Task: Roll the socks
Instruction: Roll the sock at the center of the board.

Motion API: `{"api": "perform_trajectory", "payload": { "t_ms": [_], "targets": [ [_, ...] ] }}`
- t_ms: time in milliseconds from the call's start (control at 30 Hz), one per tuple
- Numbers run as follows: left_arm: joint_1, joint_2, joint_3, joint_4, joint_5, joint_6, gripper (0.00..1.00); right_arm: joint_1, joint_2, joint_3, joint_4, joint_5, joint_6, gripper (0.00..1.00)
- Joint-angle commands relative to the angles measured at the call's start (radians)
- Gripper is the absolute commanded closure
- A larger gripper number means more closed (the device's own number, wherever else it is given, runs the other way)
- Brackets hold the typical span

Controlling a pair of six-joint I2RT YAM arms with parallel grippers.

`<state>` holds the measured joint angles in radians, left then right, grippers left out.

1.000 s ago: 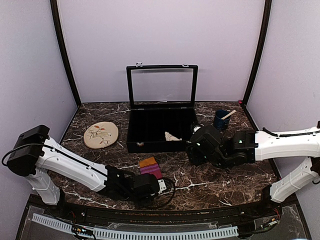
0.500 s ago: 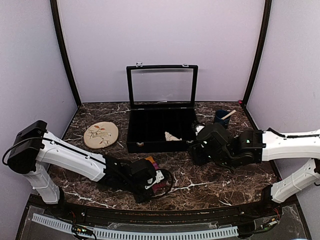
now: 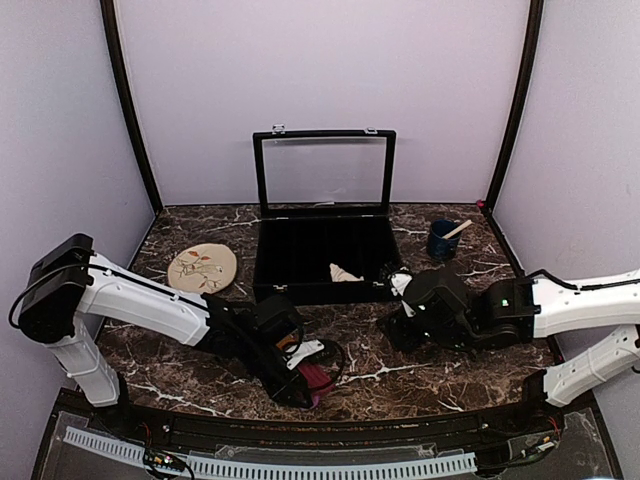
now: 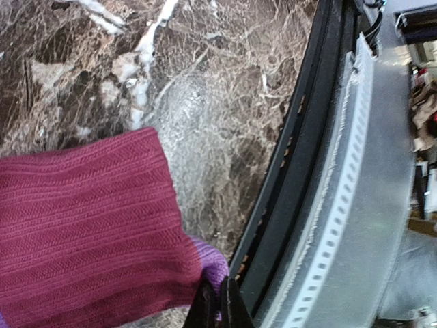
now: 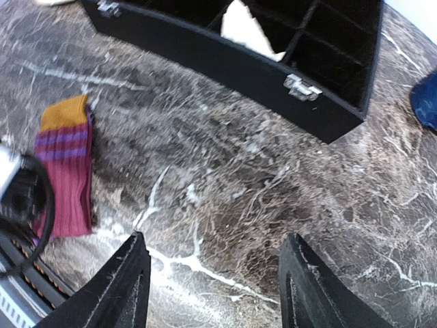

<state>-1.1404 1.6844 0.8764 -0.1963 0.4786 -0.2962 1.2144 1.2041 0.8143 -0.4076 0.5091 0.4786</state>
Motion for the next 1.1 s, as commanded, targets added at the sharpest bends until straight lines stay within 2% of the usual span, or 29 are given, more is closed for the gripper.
{"api": "perform_trajectory", "payload": {
  "t_ms": [0, 300, 433, 600, 1067],
  "targets": [
    [0.057, -0.031, -0.038, 0.059, 0.196, -0.095, 1.00, 0.044, -0.021, -0.039, 0.061, -0.039, -0.050, 0.41],
    [0.135, -0.080, -0.154, 0.167, 0.255, -0.203, 1.00, 0.150, 0.044, -0.025, 0.096, -0.076, -0.172, 0.38],
    [0.169, -0.120, -0.197, 0.211, 0.255, -0.243, 1.00, 0.185, 0.095, -0.003, 0.122, -0.105, -0.250, 0.31],
    [0.202, -0.143, -0.230, 0.251, 0.328, -0.277, 1.00, 0.227, 0.165, 0.031, 0.161, -0.133, -0.351, 0.26],
    [0.247, -0.139, -0.294, 0.273, 0.422, -0.285, 1.00, 0.244, 0.337, 0.108, 0.291, -0.256, -0.589, 0.23]
  ]
}}
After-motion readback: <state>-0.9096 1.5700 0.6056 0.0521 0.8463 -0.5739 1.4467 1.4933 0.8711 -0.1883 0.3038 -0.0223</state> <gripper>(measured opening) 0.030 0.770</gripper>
